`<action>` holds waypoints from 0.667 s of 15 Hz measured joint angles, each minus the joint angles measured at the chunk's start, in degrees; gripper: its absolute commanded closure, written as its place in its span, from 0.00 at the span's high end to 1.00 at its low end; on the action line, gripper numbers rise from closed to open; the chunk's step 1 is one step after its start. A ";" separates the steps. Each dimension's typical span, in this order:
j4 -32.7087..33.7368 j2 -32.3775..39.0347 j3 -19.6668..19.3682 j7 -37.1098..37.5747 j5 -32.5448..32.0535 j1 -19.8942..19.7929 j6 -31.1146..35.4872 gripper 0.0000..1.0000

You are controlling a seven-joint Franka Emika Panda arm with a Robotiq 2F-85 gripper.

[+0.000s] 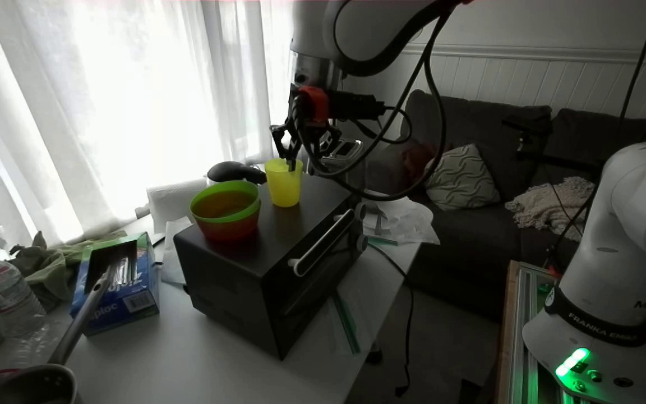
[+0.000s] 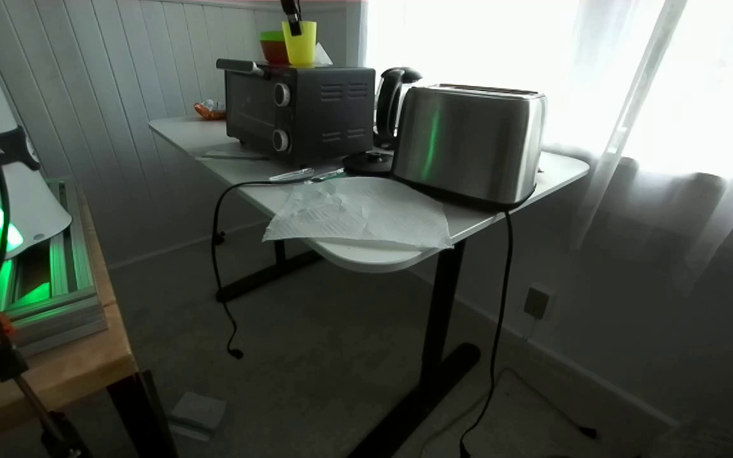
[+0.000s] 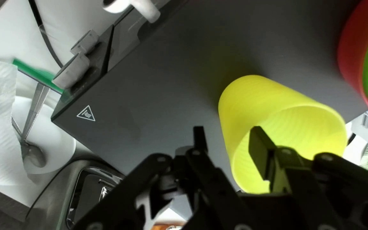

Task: Stack the two bowls together then put the yellow cup in the green bowl and place the bowls on the table

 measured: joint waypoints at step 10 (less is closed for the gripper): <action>0.00 -2.76 0.42 -1.28 0.37 2.02 3.04 0.03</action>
